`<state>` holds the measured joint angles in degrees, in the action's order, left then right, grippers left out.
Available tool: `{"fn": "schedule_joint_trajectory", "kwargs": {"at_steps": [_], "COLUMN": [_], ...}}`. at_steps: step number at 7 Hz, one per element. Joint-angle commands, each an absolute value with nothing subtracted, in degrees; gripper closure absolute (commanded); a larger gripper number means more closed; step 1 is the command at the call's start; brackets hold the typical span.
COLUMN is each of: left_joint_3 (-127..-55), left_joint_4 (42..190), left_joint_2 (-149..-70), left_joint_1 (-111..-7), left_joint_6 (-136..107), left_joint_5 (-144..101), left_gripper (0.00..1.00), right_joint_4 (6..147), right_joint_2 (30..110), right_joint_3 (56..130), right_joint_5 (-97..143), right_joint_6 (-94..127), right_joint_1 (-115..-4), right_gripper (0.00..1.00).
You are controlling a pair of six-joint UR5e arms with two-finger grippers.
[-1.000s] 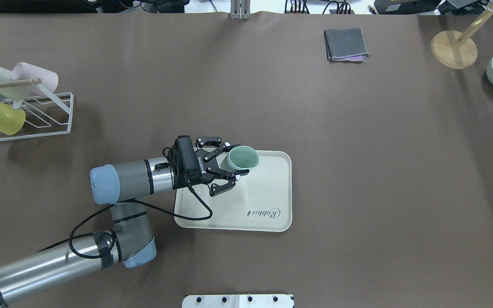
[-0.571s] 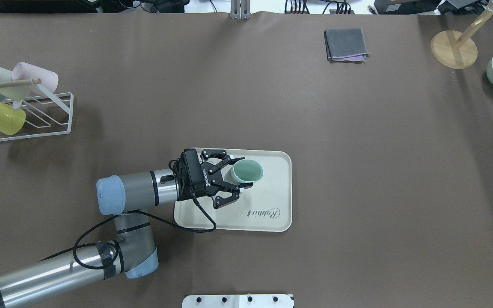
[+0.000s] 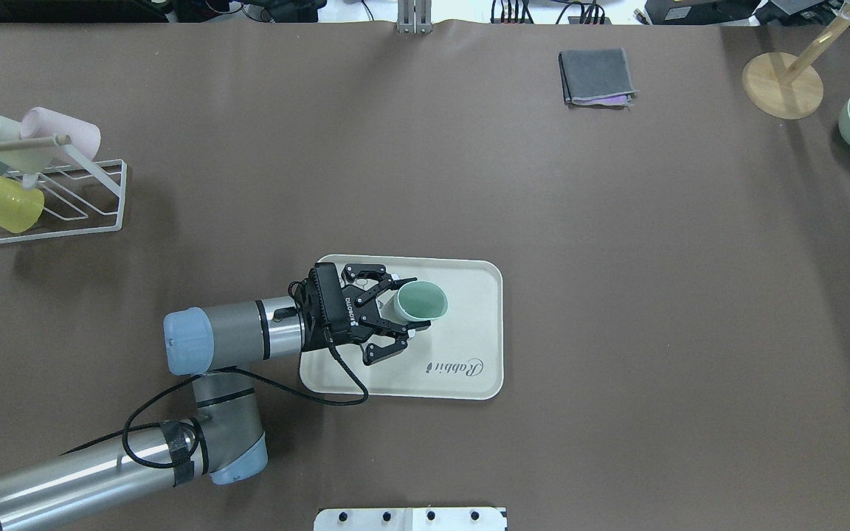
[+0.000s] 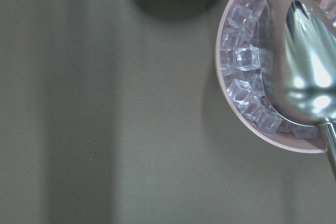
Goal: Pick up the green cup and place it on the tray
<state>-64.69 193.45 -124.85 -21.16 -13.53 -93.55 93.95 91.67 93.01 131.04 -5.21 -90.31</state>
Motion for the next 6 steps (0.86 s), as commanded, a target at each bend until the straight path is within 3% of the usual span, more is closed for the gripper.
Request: {"fn": "schedule_joint_trajectory", "kwargs": {"at_steps": [1, 6], "left_joint_3": [-65.04, -66.53], "left_joint_4": [193.45, 193.54], "left_joint_2": [-122.8, -121.11], "left_joint_1": [-21.44, -21.97], "left_joint_6": [-13.54, -13.88], "left_joint_5": [-93.52, -93.52], "left_gripper": [0.01, 0.02], "right_joint_4": [93.96, 93.87], "right_joint_2": [91.76, 91.85], "right_joint_3": [92.99, 93.08], "right_joint_5": [131.04, 131.04], "right_joint_6": [-5.27, -5.19], "right_joint_1": [-90.26, -90.26], "right_gripper": [0.0, 0.0]}}
